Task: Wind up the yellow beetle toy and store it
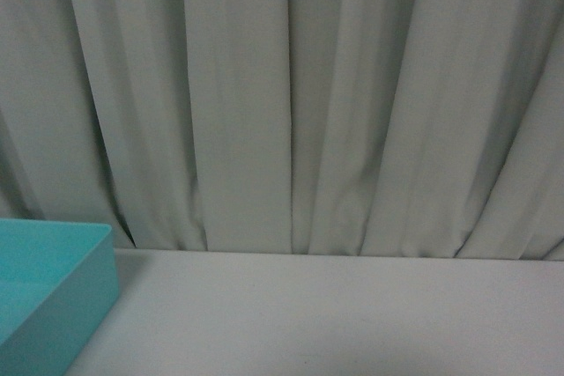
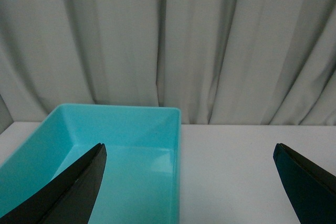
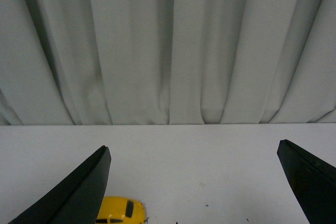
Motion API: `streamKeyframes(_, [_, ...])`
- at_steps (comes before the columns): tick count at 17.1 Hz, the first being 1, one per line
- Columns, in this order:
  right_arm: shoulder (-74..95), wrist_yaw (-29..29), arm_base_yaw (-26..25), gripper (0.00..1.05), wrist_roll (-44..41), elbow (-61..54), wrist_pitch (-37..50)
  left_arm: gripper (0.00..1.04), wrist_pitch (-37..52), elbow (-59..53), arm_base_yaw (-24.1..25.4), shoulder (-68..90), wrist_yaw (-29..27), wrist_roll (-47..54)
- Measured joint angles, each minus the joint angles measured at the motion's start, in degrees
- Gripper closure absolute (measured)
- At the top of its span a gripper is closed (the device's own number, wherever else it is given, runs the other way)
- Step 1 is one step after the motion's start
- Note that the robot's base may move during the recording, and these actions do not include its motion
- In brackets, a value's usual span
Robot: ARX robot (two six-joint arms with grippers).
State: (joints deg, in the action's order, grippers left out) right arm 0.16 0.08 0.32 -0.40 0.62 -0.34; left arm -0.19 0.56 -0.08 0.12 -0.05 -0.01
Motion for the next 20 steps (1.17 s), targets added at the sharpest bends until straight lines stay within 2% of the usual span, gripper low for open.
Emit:
streamKeyframes(11, [0.0,-0.1,0.0,0.07,0.0,0.0,0.1,0.07,0.0,0.0,0.0,0.0,0.0,0.0])
streamKeyframes(12, [0.6,2.6,0.7,0.07,0.9,0.0,0.2,0.07,0.0,0.0,0.0,0.0,0.0,0.0])
streamKeyframes(13, [5.0,12.4,3.1,0.07,2.8,0.3,4.3,0.07,0.0,0.0,0.0,0.0,0.0,0.0])
streamKeyframes(14, [12.3,16.1,-0.2,0.07,4.4,1.3,10.3,0.07,0.0,0.0,0.0,0.0,0.1,0.0])
streamKeyframes(15, [21.9,14.9,-8.0,0.07,5.7,3.3,19.0,0.07,0.0,0.0,0.0,0.0,-0.1,0.0])
streamKeyframes(16, [31.8,10.0,-14.2,0.07,5.7,6.1,29.2,0.07,0.0,0.0,0.0,0.0,0.0,0.0])
streamKeyframes(17, [40.4,4.7,-17.1,0.07,5.7,9.6,37.3,0.07,-0.1,0.0,0.0,0.0,0.2,0.0])
streamKeyframes(19, [60.1,-8.5,-18.5,0.07,4.5,19.2,51.1,0.07,0.0,0.0,0.0,0.0,0.1,0.0])
streamKeyframes(20, [68.4,-14.8,-18.3,0.07,2.9,24.2,53.0,0.07,0.0,0.0,0.0,0.0,0.0,0.0])
